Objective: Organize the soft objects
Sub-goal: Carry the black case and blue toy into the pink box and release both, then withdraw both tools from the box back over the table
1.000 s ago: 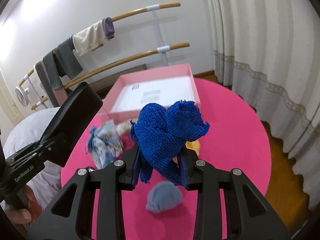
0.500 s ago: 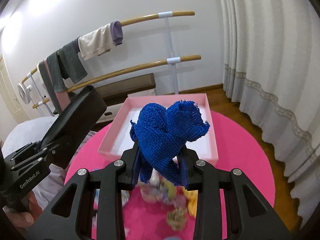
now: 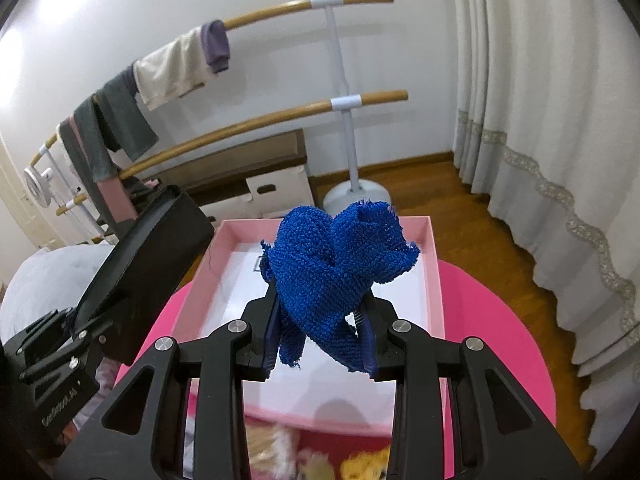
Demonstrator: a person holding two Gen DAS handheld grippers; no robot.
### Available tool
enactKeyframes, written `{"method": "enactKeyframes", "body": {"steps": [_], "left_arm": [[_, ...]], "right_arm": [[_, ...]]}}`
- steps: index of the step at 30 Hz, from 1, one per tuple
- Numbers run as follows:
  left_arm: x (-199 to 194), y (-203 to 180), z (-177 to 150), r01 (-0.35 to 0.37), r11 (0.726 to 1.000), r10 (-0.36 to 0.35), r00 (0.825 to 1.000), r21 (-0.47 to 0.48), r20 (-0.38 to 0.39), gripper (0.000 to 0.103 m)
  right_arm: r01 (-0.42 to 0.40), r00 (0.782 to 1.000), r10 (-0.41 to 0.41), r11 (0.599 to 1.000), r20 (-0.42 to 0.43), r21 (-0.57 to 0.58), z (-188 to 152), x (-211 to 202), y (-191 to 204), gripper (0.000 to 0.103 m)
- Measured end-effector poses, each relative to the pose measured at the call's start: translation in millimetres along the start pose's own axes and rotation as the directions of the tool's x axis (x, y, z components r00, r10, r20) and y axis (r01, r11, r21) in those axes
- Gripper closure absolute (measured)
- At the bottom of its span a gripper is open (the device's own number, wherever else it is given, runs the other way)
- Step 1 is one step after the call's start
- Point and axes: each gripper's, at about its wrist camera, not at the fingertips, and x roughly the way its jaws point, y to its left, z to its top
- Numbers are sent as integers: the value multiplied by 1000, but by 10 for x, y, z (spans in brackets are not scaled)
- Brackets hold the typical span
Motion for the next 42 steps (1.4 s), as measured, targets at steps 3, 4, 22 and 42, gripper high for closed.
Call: {"method": "enactKeyframes", "body": {"steps": [3,4,22,42], "left_arm": [[388,-9,191,-2,1000,1,999,-9,-36,77],[520,-5,245,-4,1000,4,999,-9,-48,77],[2222,-38,997,-42,999,43,982,5,-184,37],[1290,-191,1144,-64,997,60,995,42,81,0]], "right_arm": [[12,999,-11,1000,-35,10,69,248,-55,73],[14,999,-13,1000,-46,12,87,320,-70,73],[55,982,-40,995,-184,78,28,1140,-417,26],[32,998,-36,995,43,99,-274,-467,-110,0]]}}
